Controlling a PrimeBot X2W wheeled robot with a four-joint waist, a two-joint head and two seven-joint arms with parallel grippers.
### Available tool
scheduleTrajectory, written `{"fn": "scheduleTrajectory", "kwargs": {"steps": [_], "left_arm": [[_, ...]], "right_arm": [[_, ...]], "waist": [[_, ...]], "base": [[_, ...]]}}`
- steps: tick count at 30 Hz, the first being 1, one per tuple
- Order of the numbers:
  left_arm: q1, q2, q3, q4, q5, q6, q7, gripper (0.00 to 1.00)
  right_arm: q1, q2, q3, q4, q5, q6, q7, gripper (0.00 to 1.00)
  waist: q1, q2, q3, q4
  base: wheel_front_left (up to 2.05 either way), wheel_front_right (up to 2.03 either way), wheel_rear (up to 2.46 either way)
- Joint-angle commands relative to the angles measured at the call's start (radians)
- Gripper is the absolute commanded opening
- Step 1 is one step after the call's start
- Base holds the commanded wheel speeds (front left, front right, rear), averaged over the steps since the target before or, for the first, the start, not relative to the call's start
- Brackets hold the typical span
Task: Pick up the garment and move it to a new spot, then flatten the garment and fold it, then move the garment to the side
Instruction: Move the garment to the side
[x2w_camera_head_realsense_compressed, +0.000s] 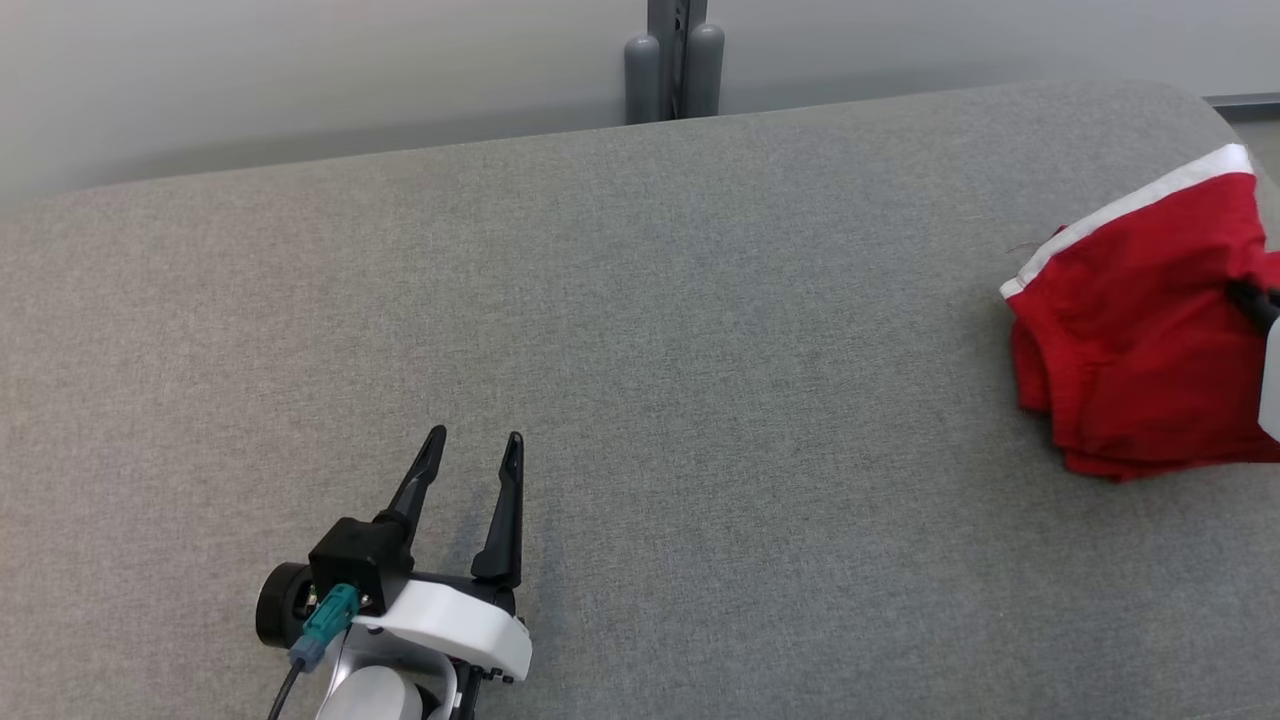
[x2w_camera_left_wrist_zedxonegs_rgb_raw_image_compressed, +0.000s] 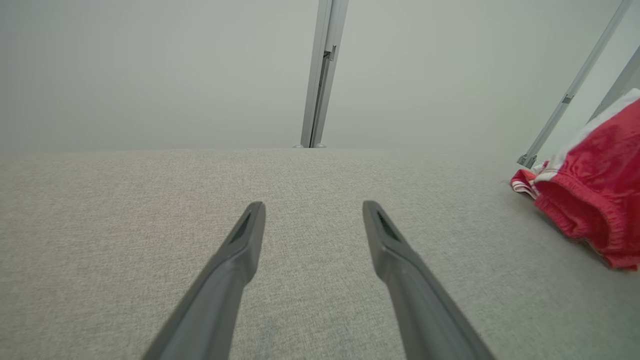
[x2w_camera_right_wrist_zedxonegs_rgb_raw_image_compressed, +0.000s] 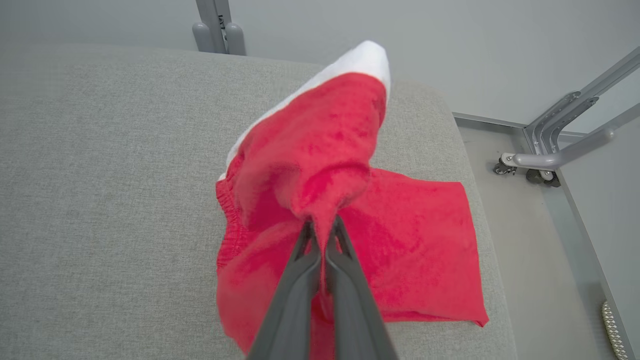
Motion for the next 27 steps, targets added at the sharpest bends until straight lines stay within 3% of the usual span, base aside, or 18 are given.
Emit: {"fn": "scheduleTrajectory", "kwargs": {"steps": [1, 11, 16, 27], "left_arm": [[-0.005, 0.004, 0.004, -0.005, 0.011, -0.003, -0.004, 1.00], [-0.030, 0.004, -0.002, 0.002, 0.034, -0.013, -0.004, 1.00], [-0.036, 0.008, -0.003, 0.008, 0.045, -0.014, -0.004, 1.00], [-0.047, 0.021, -0.011, 0.011, 0.058, -0.016, -0.004, 1.00]], "right_arm": [[-0.010, -0.015, -0.012, -0.001, -0.014, 0.000, 0.011, 0.00], [-0.028, -0.057, -0.033, 0.142, -0.132, 0.000, -0.070, 0.00], [-0.050, -0.103, 0.011, 0.219, -0.224, 0.000, -0.128, 0.00], [-0.148, -0.110, -0.013, 0.450, -0.370, 0.000, -0.302, 0.00]], "waist": [[0.0000, 0.0000, 0.008, 0.003], [0.0000, 0.0000, 0.050, 0.021], [0.0000, 0.0000, 0.070, 0.032], [0.0000, 0.0000, 0.110, 0.058]], "base": [[0.00, 0.00, 0.00], [0.00, 0.00, 0.00], [0.00, 0.00, 0.00], [0.00, 0.00, 0.00]]}}
